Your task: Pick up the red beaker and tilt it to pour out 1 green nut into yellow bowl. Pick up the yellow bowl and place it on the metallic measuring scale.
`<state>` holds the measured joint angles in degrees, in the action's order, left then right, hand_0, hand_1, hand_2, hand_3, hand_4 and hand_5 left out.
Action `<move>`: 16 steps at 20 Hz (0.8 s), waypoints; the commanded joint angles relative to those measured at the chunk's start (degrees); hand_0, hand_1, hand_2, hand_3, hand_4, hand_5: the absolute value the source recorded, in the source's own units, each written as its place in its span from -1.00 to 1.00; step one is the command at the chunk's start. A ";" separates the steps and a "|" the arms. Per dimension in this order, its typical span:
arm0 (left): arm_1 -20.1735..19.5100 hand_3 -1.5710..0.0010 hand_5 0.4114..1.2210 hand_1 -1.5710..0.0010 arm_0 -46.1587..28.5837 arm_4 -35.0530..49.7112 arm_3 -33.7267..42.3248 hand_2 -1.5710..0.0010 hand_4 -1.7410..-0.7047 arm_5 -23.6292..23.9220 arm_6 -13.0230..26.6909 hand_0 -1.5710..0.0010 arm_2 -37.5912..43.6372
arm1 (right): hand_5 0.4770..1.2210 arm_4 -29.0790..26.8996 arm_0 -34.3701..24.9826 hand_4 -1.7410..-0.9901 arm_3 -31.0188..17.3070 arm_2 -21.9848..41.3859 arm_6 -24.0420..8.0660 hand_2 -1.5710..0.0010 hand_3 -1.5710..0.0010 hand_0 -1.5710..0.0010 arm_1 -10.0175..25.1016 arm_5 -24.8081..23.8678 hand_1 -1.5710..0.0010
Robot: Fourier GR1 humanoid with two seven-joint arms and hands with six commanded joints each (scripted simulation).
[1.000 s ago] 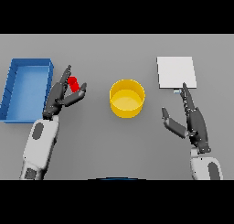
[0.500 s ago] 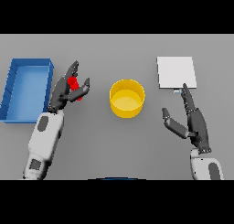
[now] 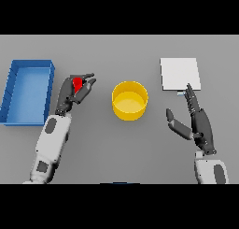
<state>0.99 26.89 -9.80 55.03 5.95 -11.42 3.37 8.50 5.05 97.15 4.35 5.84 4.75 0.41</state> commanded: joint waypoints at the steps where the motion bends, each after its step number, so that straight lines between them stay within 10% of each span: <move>1: 0.08 -0.82 0.76 -0.81 0.45 0.32 0.64 -0.82 -0.71 0.48 1.26 -0.81 -0.05 | -0.45 0.56 0.43 0.19 -0.18 0.12 0.63 1.00 1.00 1.00 0.51 0.17 1.00; 8: -2.00 -0.96 0.69 -0.96 0.92 0.82 7.10 -0.96 -0.94 2.43 2.78 -0.96 -2.60 | -0.48 2.56 -0.29 0.29 -0.01 1.15 0.54 1.00 1.00 1.00 0.01 -0.83 1.00; 16: -9.98 -0.99 0.74 -0.99 5.51 -9.93 11.43 -0.99 -0.98 -1.93 13.10 -0.99 -15.70 | -0.41 4.66 0.19 0.33 0.83 1.62 0.64 1.00 1.00 1.00 0.41 -1.85 1.00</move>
<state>-8.97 32.40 -19.56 66.47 3.99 1.61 -12.33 13.15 5.26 97.98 5.94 6.57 5.19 -1.46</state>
